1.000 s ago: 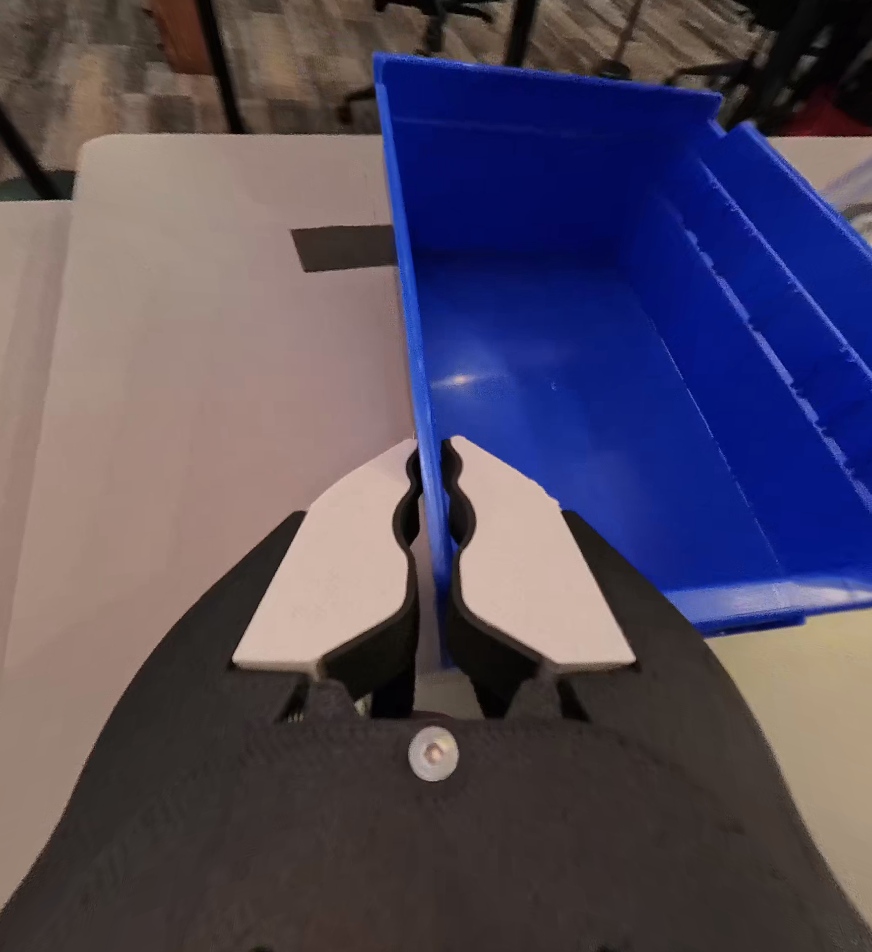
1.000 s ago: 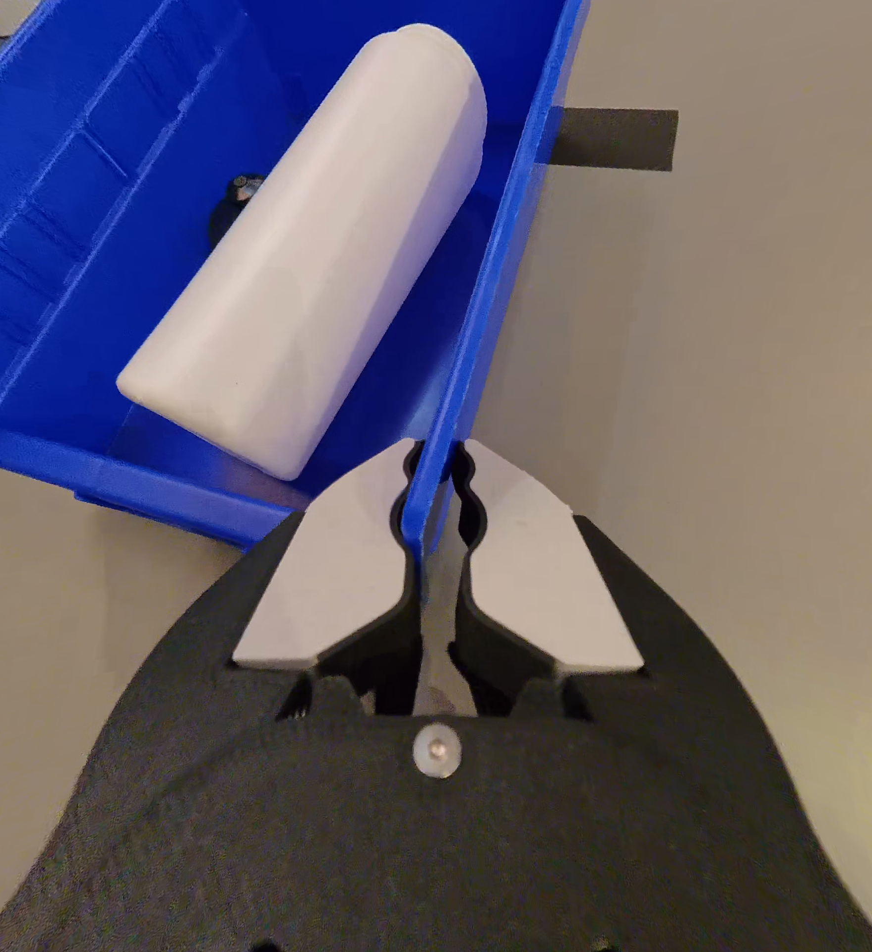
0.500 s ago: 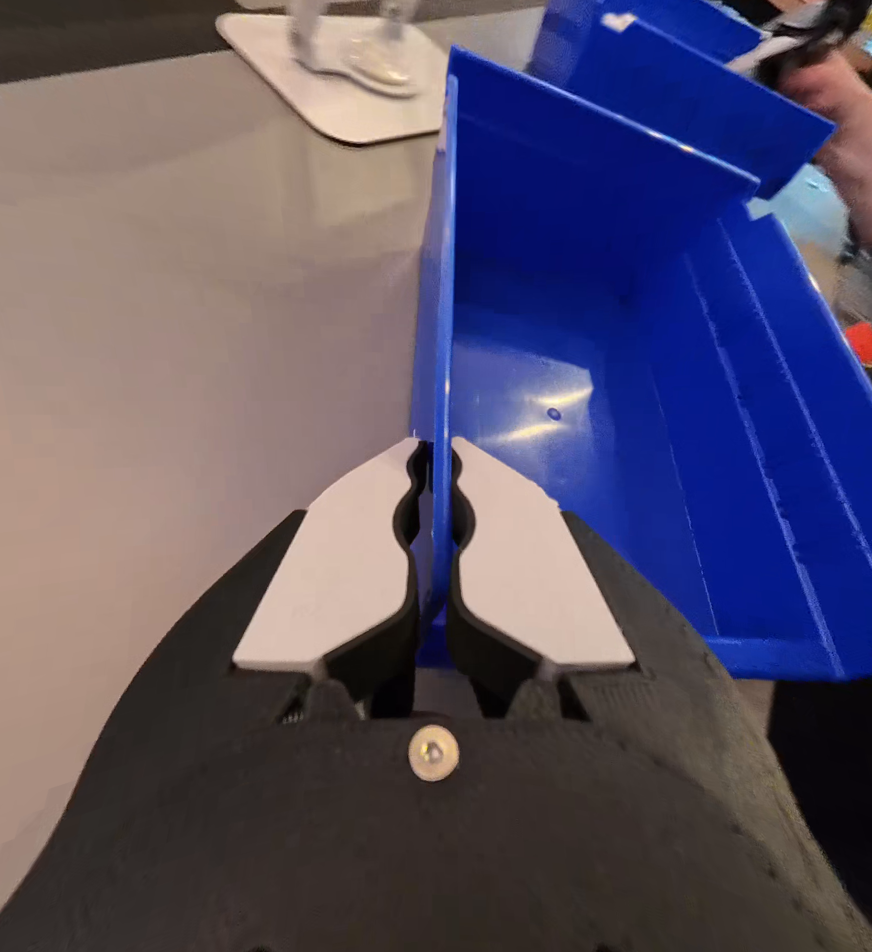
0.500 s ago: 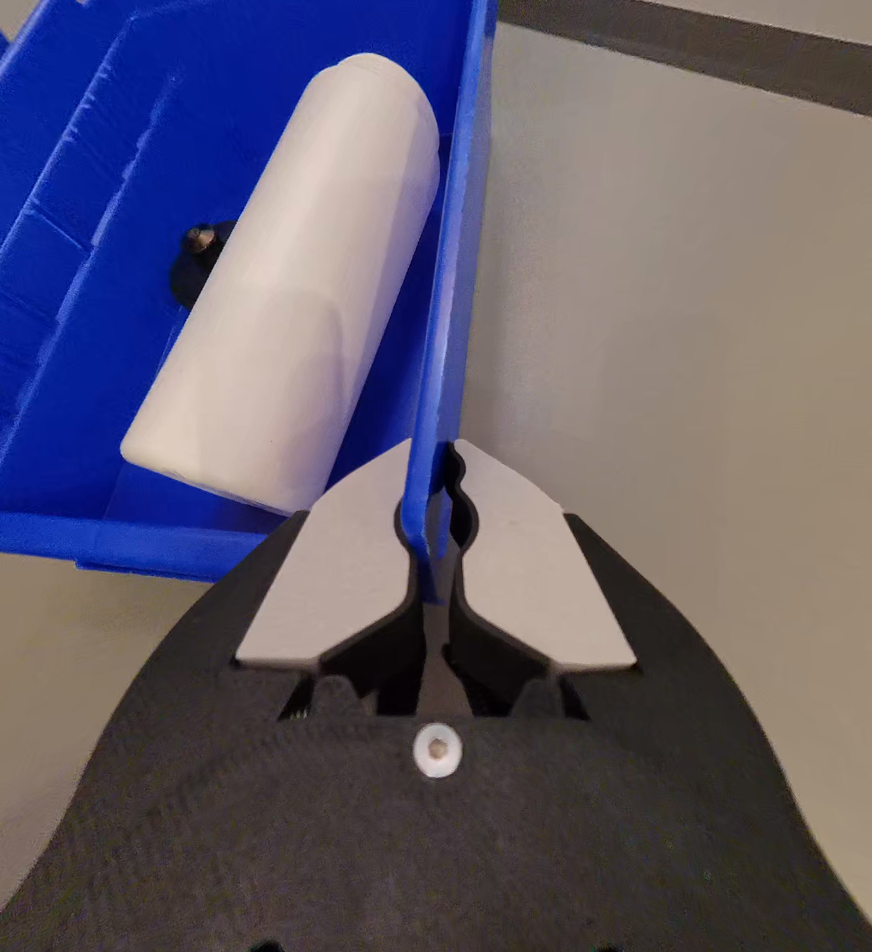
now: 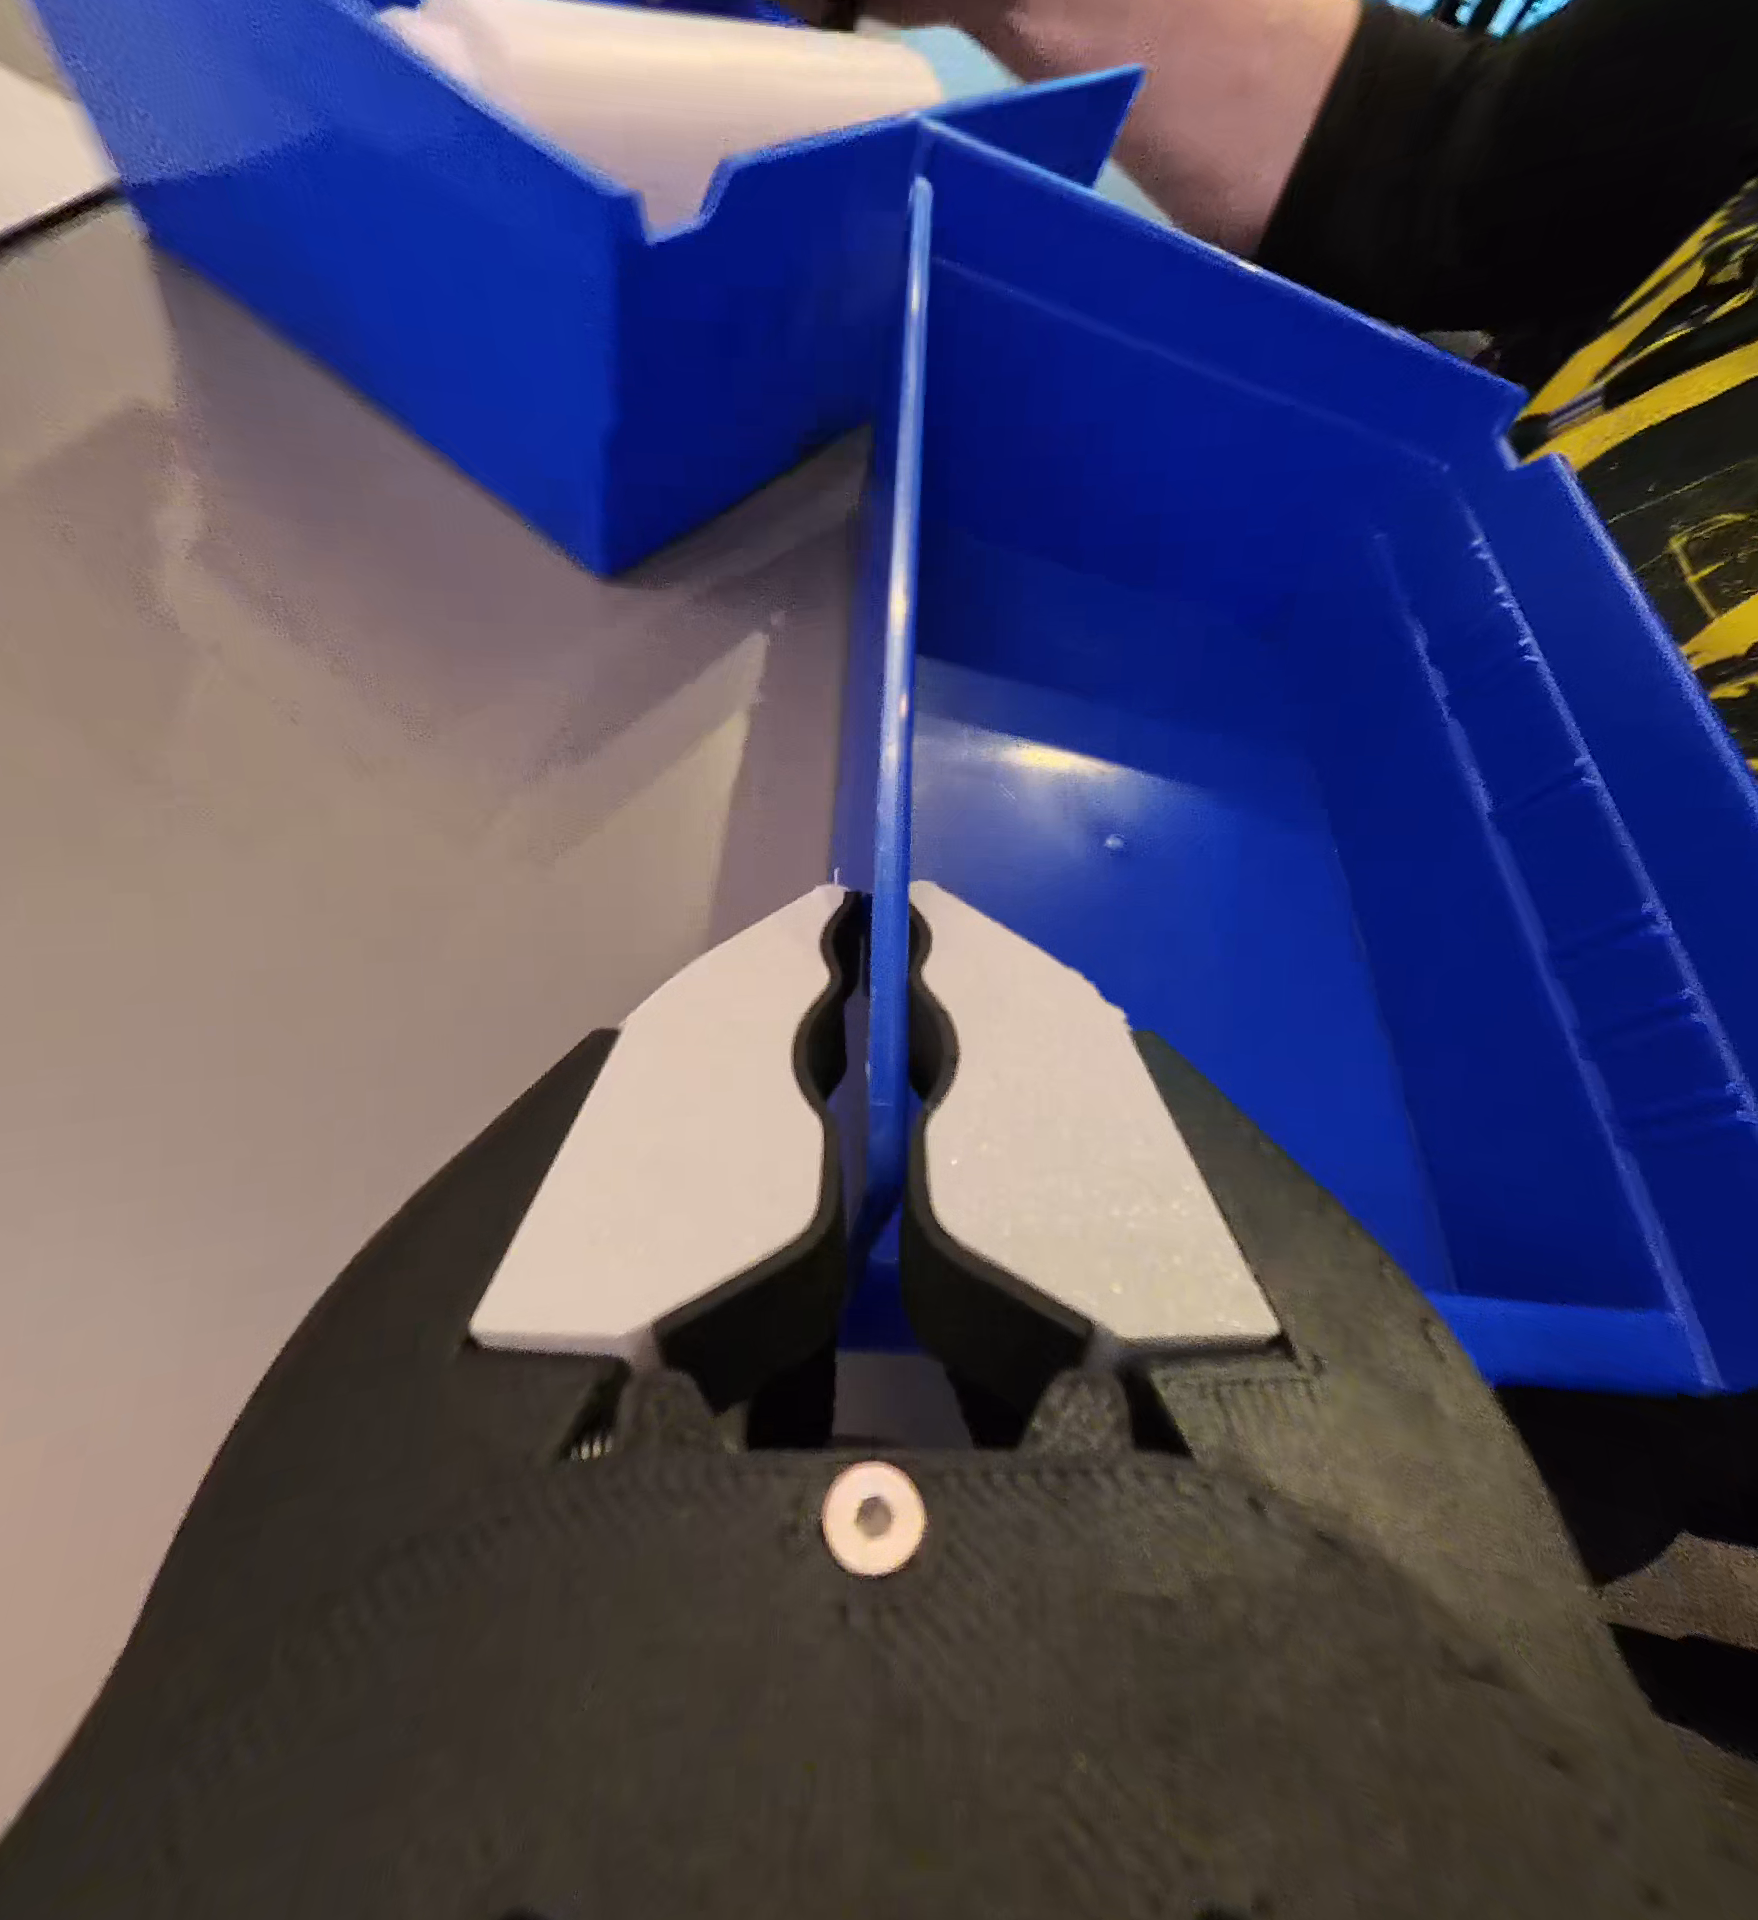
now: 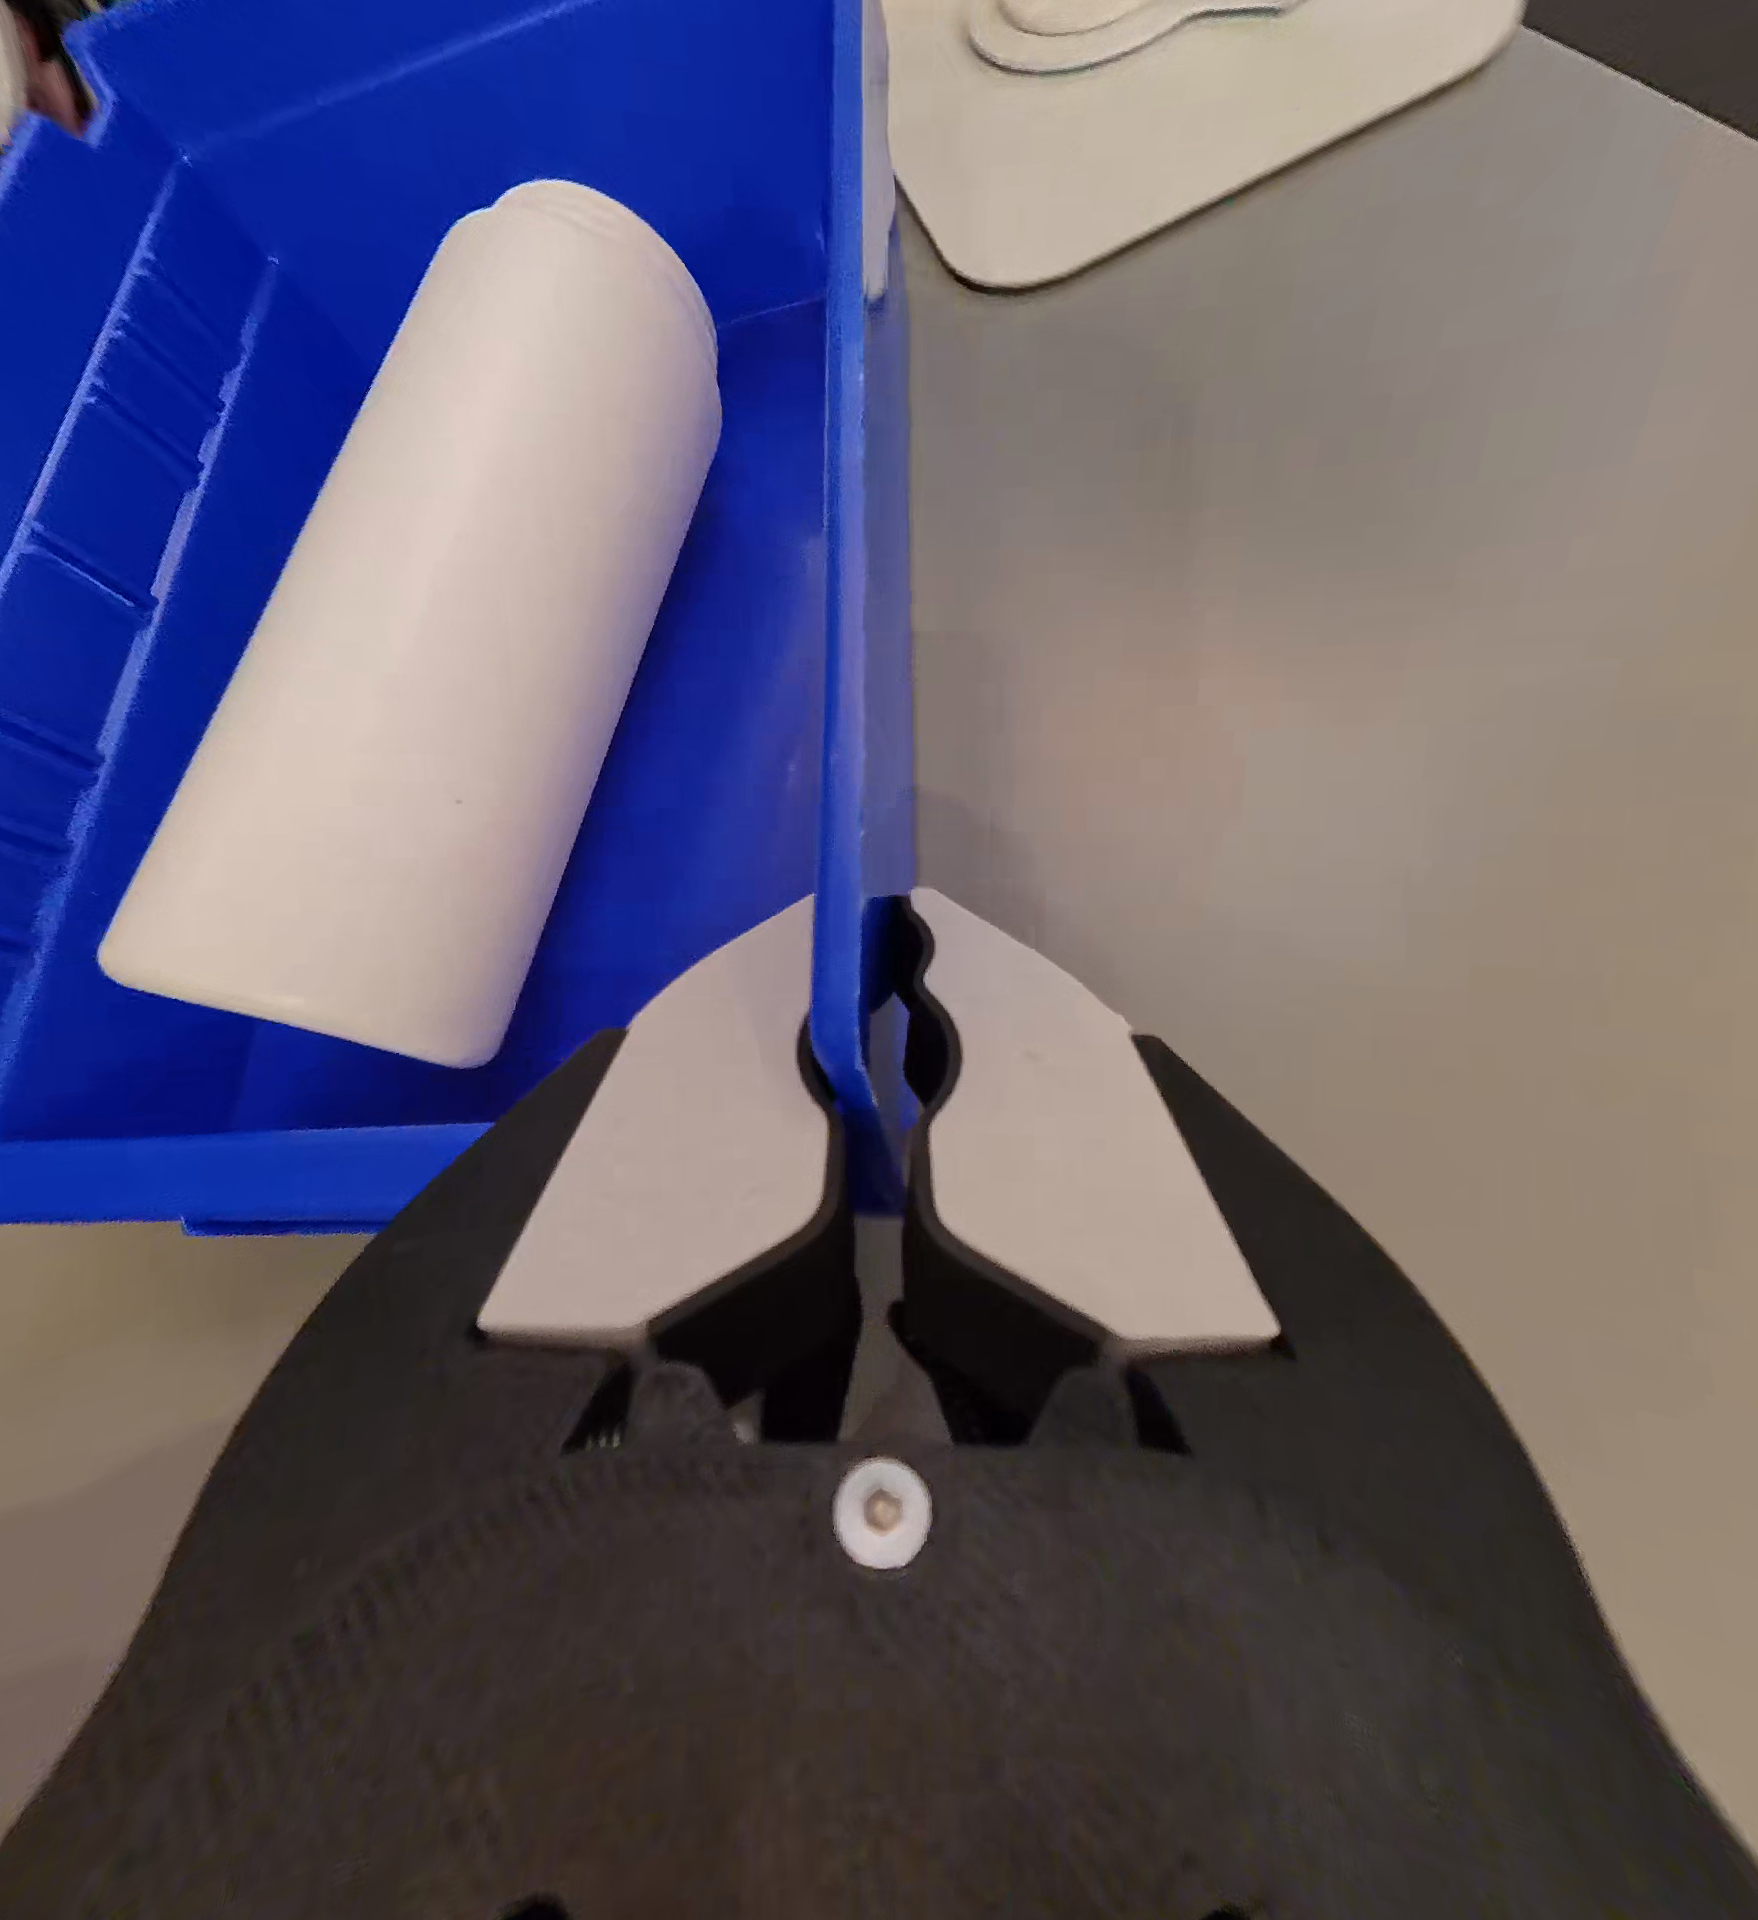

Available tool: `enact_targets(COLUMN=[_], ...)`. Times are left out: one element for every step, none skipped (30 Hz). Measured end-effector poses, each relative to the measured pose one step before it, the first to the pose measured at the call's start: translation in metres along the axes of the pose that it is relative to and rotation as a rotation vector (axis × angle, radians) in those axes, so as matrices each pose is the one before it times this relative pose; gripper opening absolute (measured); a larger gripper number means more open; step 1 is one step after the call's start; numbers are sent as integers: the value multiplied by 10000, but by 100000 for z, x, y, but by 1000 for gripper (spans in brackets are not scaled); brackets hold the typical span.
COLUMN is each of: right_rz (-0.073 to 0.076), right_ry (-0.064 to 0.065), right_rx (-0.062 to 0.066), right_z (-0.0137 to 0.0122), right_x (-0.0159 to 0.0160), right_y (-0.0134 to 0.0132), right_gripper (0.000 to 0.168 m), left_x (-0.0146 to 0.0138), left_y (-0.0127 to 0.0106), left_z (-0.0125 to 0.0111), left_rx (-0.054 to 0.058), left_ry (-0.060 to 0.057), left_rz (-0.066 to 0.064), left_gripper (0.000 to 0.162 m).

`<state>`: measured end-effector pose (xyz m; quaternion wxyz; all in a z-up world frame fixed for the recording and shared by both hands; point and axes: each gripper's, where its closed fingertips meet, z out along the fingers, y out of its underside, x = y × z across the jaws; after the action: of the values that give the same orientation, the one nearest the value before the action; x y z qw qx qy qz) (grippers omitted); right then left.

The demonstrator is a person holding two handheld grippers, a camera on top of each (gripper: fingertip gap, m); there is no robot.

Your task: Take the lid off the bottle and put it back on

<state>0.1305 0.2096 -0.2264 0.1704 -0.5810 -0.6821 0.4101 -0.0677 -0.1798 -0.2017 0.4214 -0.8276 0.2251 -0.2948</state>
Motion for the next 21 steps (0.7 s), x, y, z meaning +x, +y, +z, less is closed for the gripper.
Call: enact_targets(right_rz=[-126,-109,-104,-109,-76,-39,32,140,255,258,219,233,288,264,143,102,174,241,225,196,175], right_ry=[-100,-116,-69,-29,-34,-118,-73,64,81,127,230,254,231,229,189,156,17,-159,-224,-140,-19], right_rx=[-64,-56,-43,-39,-29,-36,-176,-272,-192,75,276,282,204,111,39,-17,-86,-180,-300,-222,-155], right_z=[964,1061,1108,1146,1132,1148,1111,886,364,-245,-797,-1190,-1466,-1566,-1549,-1356,-1015,-622,-244,73,353], right_x=[-2,4,81,160,181,55,115,271,196,45,-95,-325,-628,-915,-1279,-1567,-1881,-2156,-2185,-1947,-1607], right_y=[-750,-836,-906,-963,-963,-869,-601,-373,-324,-494,-577,-509,-343,-105,167,393,579,758,947,882,771], right_gripper=[5,5,5,5,4,7,19,43,54,55,58,65,77,87,87,85,86,86,87,89,89], left_x=[302,-14,-134,-211,-307,-488,-448,-372,-298,-253,-78,-277,-679,-1249,-1404,-964,-845,-819,-395,-404,-671], left_y=[-321,-361,-336,-325,-305,-271,-121,121,-38,-394,-615,-781,-946,-1211,-1419,-1518,-1401,-1076,-778,-302,-8], left_z=[791,650,553,458,372,342,342,191,-105,-580,-1048,-1287,-1353,-1266,-950,-437,152,724,1211,1534,1545], left_rx=[-102,-101,-92,-5,51,46,-80,-270,-120,160,332,334,303,325,327,309,192,-13,-158,-432,-620], left_ry=[167,-34,-66,-46,-62,-178,-182,-162,-146,-148,-86,-259,-505,-793,-779,-456,-377,-369,-143,-209,-457], left_rz=[162,179,131,11,-73,-135,-176,-187,-226,-229,-137,-104,-95,-153,-214,-205,-241,-280,-201,-62,180], left_gripper=[6,6,6,7,9,13,17,23,49,65,66,68,72,74,74,74,76,79,88,99,100])
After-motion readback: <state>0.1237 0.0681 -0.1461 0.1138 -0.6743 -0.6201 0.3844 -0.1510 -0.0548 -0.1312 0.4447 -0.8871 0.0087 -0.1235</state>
